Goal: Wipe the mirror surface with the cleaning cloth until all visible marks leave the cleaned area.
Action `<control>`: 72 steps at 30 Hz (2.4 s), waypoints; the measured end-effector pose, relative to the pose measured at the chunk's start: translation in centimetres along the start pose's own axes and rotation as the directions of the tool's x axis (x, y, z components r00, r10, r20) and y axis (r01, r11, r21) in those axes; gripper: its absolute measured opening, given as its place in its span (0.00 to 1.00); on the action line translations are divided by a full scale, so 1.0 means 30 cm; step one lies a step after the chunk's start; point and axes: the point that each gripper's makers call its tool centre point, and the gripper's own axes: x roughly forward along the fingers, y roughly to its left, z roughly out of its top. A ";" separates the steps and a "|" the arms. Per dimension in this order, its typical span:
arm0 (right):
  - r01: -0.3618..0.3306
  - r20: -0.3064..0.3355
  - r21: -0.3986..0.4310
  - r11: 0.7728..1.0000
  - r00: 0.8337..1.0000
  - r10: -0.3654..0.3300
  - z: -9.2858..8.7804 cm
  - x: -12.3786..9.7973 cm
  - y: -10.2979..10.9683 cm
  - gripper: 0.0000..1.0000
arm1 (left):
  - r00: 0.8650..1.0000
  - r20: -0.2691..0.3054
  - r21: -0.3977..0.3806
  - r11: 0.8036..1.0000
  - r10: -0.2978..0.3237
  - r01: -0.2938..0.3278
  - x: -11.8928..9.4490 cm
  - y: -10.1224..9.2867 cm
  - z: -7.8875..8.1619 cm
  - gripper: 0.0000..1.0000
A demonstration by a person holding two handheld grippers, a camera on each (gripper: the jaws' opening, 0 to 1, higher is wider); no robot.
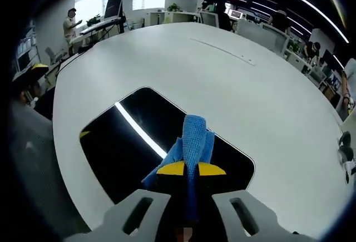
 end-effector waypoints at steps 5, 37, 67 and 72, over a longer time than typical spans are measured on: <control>-0.006 0.002 -0.001 1.000 1.000 0.006 -0.014 -0.015 0.025 0.00 | 1.000 0.000 0.000 1.000 0.001 -0.001 0.000 0.001 -0.001 0.91; -0.009 0.037 -0.015 1.000 0.999 0.009 -0.103 -0.111 0.152 0.00 | 1.000 -0.004 0.001 1.000 -0.005 0.005 -0.003 -0.005 -0.005 0.91; 0.003 0.091 -0.133 0.991 0.996 0.009 -0.125 -0.140 0.186 0.01 | 1.000 0.002 -0.001 1.000 -0.002 0.002 -0.004 -0.003 -0.002 0.90; 0.003 0.088 -0.151 0.988 0.996 0.010 -0.141 -0.150 0.152 0.01 | 1.000 0.008 -0.001 1.000 0.004 -0.004 -0.004 0.000 0.001 0.90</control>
